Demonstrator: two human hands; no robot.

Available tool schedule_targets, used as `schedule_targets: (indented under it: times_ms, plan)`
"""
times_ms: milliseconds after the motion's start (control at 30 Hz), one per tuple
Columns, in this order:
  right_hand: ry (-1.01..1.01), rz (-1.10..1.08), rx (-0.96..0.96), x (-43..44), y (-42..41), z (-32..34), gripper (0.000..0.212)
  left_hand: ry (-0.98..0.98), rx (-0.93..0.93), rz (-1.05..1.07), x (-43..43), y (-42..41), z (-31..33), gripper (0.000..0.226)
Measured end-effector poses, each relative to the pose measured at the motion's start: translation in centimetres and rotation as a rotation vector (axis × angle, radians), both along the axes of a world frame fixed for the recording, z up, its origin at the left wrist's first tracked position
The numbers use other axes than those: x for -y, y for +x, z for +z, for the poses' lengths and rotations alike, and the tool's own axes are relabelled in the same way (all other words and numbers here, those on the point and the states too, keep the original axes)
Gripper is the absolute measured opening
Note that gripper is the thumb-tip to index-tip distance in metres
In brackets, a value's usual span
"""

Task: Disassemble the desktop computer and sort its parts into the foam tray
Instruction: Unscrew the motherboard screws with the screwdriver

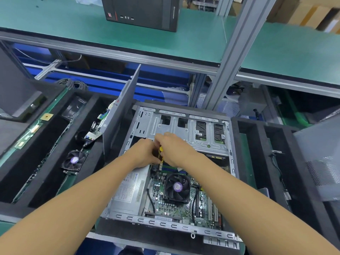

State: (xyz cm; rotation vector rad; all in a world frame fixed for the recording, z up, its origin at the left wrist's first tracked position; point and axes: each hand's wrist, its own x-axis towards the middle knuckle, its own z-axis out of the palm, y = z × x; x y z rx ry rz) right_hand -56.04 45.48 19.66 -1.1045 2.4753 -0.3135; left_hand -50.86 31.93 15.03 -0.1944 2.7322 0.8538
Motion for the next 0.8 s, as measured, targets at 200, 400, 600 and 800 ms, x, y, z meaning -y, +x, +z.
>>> schedule_targets:
  times_ms: [200,400,600,800]
  plan:
    - [0.05,-0.132,-0.059,-0.07,0.25,-0.22,0.034,0.009,0.01,0.021,-0.25,-0.1,0.07,0.021]
    - [-0.019,-0.022,-0.022,0.05,0.25,-0.16,0.016,0.036,0.024,-0.017,0.09,0.13,-0.01,0.016]
    - [-0.03,-0.087,0.02,-0.2,0.08,0.0,0.028,0.008,0.013,0.018,-0.32,-0.12,-0.04,0.016]
    - [0.023,-0.113,-0.013,-0.08,0.68,0.3,0.021,0.044,0.033,0.006,-0.1,-0.04,0.13,0.03]
